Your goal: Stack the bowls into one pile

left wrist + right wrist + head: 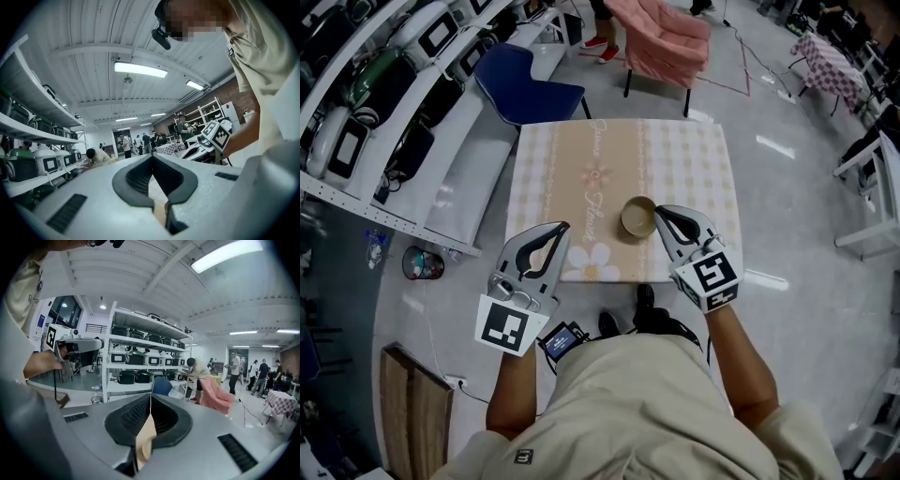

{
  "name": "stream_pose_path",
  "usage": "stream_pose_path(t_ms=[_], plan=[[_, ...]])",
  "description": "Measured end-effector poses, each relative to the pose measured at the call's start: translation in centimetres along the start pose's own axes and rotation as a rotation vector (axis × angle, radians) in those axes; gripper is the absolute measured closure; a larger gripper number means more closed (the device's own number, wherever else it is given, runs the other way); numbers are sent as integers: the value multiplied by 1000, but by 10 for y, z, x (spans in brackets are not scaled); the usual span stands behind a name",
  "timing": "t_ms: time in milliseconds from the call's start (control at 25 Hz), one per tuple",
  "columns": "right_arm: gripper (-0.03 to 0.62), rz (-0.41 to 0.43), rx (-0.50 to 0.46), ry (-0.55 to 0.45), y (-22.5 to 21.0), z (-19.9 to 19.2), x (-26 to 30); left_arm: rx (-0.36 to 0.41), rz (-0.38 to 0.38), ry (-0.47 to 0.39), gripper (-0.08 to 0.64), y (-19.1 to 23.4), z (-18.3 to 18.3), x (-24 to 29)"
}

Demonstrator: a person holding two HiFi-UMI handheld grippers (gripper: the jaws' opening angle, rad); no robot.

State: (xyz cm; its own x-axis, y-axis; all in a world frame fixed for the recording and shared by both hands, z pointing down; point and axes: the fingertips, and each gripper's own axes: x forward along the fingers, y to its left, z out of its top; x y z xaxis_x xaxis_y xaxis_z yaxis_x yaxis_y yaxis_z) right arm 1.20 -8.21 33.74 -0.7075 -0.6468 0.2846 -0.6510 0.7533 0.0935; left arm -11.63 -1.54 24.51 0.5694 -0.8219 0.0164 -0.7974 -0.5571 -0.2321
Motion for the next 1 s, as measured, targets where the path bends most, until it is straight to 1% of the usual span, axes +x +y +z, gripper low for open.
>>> stream_pose_path(t_ms=[200,480,640,840,1000], plan=[[584,15,16,11,-10,-11,14,-23,5,33,552,4,-21,18],[584,34,36,47,-33,-32,34,-60,-10,68,552,2,-63,65],[584,43,49,69,-49,-53,52,-98,-17,105,552,-2,-97,91],[584,67,77,117,-66,-89,80,-168,-7,172,552,-1,-141,115],[584,84,93,160,-79,-122,106,-187,8,196,552,4,-164,133]])
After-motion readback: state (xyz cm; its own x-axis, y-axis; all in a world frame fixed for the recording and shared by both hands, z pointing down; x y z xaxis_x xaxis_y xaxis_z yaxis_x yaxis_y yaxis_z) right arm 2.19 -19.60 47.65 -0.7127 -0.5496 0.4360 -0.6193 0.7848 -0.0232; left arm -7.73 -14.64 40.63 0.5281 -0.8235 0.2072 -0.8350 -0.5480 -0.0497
